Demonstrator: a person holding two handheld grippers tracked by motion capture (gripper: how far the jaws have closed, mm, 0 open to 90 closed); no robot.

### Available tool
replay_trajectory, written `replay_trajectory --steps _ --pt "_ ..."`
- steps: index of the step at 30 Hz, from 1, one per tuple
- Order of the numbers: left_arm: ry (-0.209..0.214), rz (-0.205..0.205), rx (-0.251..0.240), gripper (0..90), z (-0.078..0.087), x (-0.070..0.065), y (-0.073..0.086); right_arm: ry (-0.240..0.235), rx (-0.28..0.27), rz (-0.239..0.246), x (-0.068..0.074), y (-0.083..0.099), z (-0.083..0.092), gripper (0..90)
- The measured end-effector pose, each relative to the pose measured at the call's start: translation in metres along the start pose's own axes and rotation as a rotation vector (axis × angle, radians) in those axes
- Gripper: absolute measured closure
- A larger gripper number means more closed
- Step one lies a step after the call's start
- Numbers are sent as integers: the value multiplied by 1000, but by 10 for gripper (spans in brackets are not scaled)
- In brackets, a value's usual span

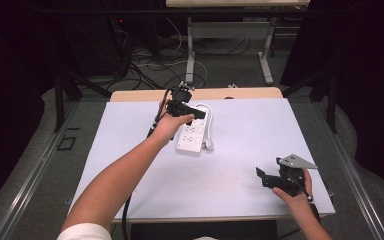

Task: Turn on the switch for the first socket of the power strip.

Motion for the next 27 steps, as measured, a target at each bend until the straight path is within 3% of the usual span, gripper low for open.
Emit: replay_trajectory --steps 4,9,16,21,27 --pt "10 -15 -13 174 7 -3 2 -3 -5 -1 1 -1 0 136" --pt "30 -1 -21 142 16 -6 5 -2 -7 5 1 -1 0 136" --pt "66 4 -37 9 28 -8 11 6 -6 0 0 0 1 136" --pt "86 33 -73 6 40 -10 12 10 -6 5 -1 -1 2 136" --pt "106 40 -97 6 57 -12 20 10 -7 3 0 -2 2 136"
Point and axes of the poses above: each handheld gripper's, and its own axes: z roughly backward along the jaws, y roughly out of its underside, x roughly to its left, the point moved 10 cm from there along -z, roughly forward along the jaws, and after that the axes turned 13 degrees about -x, right-handed, at the moved point
